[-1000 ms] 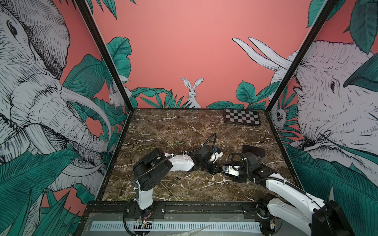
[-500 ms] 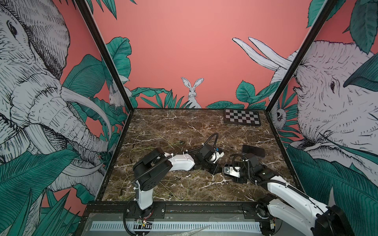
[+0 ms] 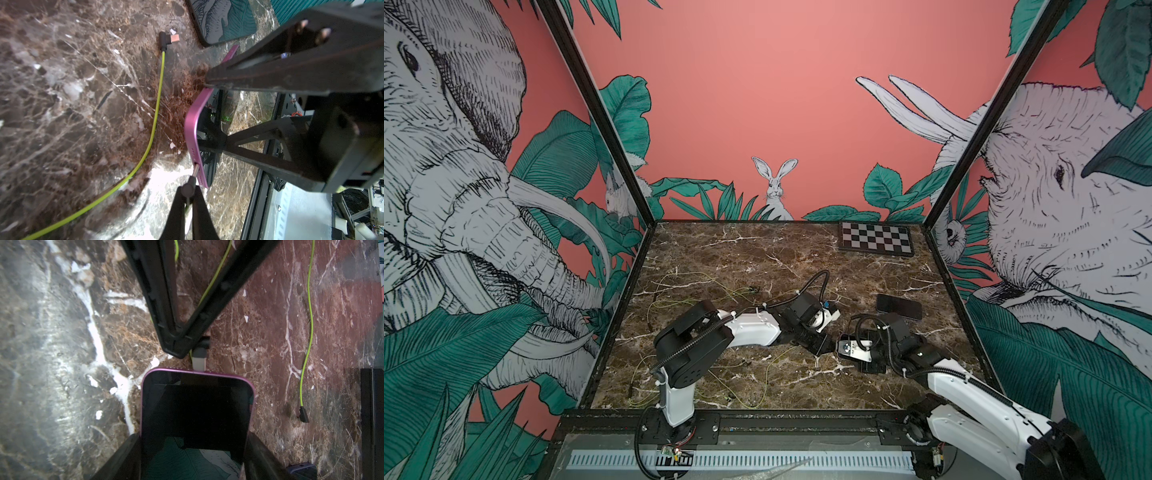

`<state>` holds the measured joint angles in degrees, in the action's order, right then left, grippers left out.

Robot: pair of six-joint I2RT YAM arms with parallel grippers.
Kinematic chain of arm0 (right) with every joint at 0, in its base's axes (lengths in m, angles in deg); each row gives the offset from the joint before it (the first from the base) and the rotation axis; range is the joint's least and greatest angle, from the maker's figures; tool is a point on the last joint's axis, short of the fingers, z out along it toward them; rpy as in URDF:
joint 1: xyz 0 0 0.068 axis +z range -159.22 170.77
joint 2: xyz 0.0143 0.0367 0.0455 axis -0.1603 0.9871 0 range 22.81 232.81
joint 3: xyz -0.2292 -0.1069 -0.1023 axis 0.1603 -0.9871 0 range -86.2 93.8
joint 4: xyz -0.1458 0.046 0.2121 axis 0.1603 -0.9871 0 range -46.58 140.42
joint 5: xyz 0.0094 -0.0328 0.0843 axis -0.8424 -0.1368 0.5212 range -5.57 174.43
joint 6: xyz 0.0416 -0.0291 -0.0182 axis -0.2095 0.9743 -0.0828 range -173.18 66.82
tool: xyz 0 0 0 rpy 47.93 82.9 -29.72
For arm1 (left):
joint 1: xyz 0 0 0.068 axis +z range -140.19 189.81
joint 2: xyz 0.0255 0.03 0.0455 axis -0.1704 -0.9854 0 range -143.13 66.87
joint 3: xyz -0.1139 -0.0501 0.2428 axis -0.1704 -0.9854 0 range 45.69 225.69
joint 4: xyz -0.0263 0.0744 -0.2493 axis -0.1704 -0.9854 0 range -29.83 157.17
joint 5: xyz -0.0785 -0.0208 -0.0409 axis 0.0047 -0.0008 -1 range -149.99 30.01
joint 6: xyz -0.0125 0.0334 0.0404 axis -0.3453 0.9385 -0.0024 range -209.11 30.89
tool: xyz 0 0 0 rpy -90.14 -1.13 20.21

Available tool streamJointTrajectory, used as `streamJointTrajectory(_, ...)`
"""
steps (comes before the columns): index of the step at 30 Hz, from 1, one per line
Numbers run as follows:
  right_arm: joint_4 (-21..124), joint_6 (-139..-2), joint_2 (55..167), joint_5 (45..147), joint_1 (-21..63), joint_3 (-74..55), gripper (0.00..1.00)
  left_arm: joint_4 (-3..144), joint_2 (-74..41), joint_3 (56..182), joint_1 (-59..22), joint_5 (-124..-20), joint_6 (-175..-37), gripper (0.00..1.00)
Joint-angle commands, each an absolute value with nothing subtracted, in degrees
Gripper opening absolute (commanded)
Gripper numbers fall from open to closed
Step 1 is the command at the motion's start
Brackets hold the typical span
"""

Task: Plug wired earphones into phones
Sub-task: Insert the wired earphone into the phone.

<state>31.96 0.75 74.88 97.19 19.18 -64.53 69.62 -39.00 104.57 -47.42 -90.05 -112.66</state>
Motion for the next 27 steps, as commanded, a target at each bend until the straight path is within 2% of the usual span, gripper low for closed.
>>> streamJointTrajectory(1, 38.0, 0.1, 74.4, 100.4, 19.9, -63.7, 0.69, 68.4, -37.5, 106.3, -48.5, -90.5, -113.8, 0.0)
streamJointTrajectory(18, 37.3, -0.6, 74.7, 99.5, 20.9, -62.7, 0.68, 63.3, -38.3, 109.6, -50.6, -85.9, -111.8, 0.0)
streamJointTrajectory(27, 38.8, -2.0, 73.0, 101.5, 20.9, -63.6, 0.68, 68.3, -39.5, 108.6, -50.7, -88.4, -114.7, 0.0)
